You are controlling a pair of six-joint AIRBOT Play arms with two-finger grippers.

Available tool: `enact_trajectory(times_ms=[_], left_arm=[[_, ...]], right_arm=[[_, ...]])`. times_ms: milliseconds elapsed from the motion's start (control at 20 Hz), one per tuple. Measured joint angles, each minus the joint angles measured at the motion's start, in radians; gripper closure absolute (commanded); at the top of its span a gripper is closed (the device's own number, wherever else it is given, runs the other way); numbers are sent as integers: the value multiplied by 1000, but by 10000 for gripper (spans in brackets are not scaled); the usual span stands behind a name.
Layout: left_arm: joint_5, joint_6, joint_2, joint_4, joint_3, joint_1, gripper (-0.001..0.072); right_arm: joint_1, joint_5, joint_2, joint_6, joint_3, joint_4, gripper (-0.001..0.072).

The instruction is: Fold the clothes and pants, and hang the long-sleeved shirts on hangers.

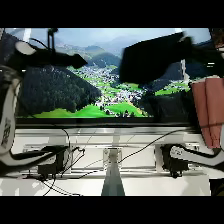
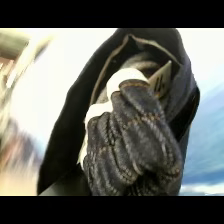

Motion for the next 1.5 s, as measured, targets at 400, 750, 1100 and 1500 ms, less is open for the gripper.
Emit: enact_trajectory(times_ms=[400,750,1100,1500], left_arm=[[-2,3,291,-1,25,8,14],[-1,3,342,0,26,8,14],[0,3,347,0,26,8,13],[0,3,347,0,26,8,14]], right_arm=[[-411,212,378,464,32,-774,686],[-666,389,455,641,35,-1135,613],[-730,347,454,652,35,-1151,534],[-380,270,450,420,35,-930,685]])
